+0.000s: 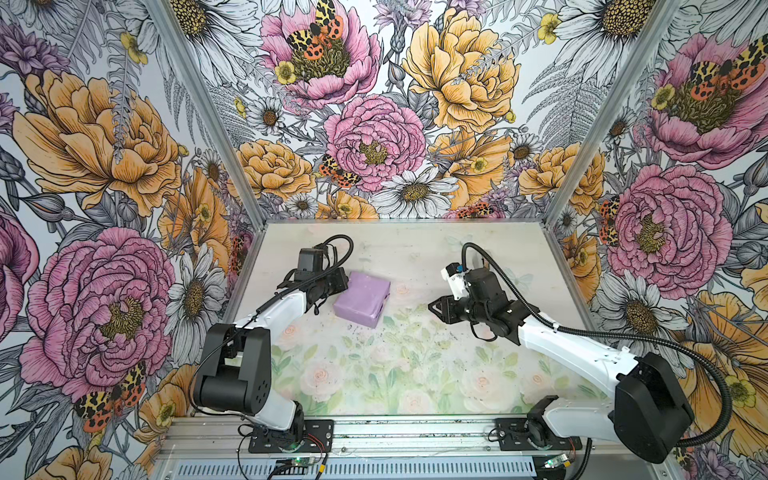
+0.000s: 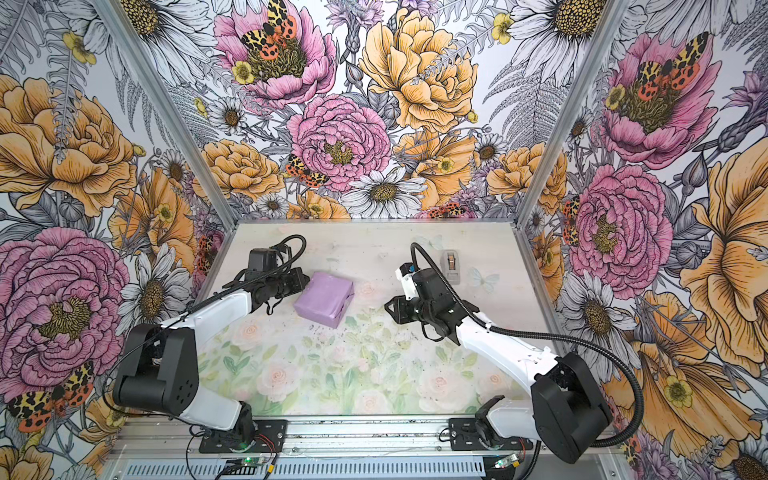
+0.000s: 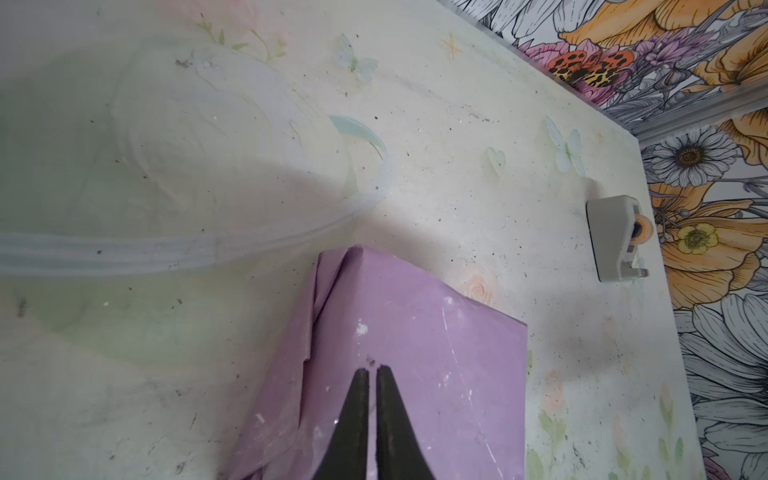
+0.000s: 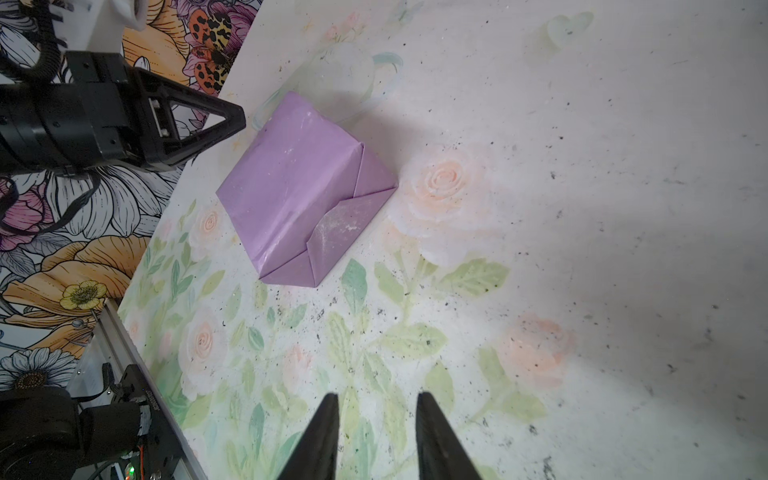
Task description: Wrap the gift box in paper
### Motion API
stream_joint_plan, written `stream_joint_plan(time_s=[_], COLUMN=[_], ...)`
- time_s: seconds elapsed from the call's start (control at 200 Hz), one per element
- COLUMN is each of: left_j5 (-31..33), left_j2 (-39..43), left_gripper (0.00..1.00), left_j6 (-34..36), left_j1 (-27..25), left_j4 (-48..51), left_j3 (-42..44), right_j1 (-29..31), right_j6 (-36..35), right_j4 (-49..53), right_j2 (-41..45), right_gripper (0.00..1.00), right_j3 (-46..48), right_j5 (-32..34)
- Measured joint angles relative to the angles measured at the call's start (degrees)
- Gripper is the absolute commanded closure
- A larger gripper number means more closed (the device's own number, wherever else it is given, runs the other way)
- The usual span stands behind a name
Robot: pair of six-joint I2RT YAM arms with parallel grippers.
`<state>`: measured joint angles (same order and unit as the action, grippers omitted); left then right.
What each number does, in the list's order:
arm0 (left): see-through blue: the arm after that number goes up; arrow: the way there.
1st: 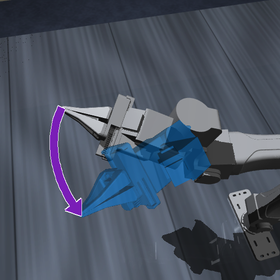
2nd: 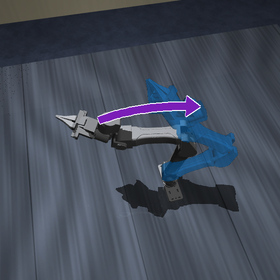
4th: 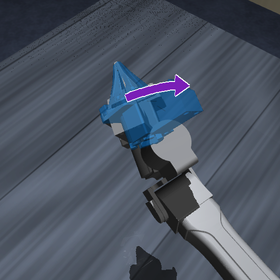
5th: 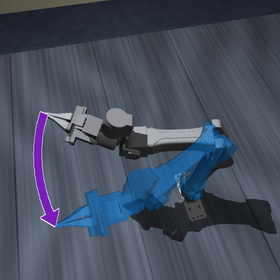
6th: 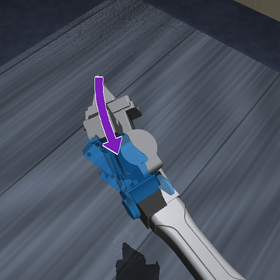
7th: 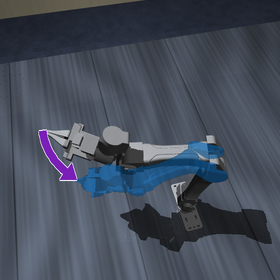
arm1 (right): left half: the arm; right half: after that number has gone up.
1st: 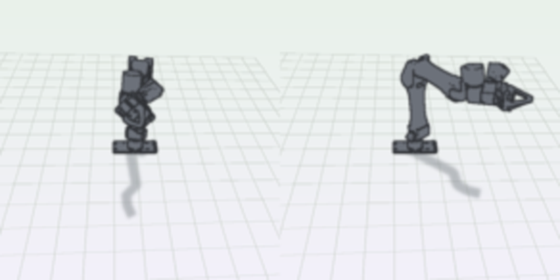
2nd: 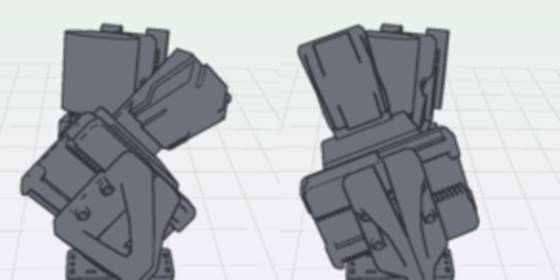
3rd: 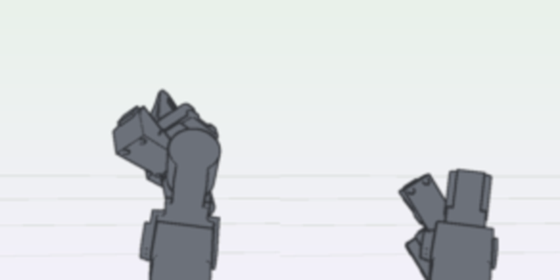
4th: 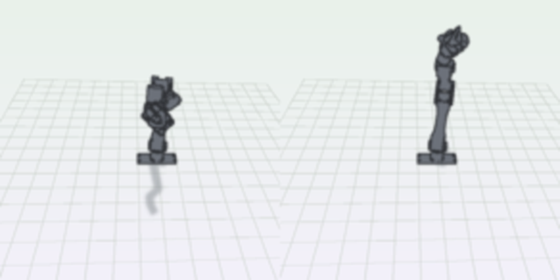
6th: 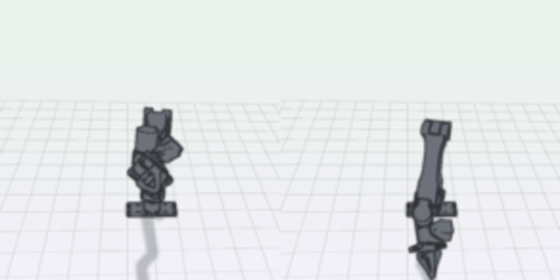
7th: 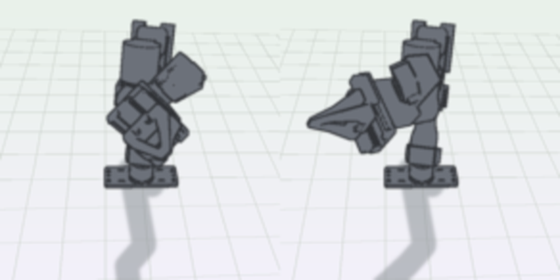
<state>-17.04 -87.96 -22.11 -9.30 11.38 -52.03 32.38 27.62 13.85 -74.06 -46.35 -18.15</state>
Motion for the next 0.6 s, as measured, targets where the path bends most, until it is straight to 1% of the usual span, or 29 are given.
stream_joint_plan(time_s=[0.6], left_j5=[-0.20], left_j2=[-2.43], left_gripper=[0.95], left_j6=[-0.44], left_j1=[-1.77], left_j4=[-2.82], left_j3=[1.20], right_j1=[0.00], right_j6=[-0.02], right_j4=[-0.02], right_j2=[0.00], right_gripper=[0.66], right_j3=[0.00], right_j5=[-0.15])
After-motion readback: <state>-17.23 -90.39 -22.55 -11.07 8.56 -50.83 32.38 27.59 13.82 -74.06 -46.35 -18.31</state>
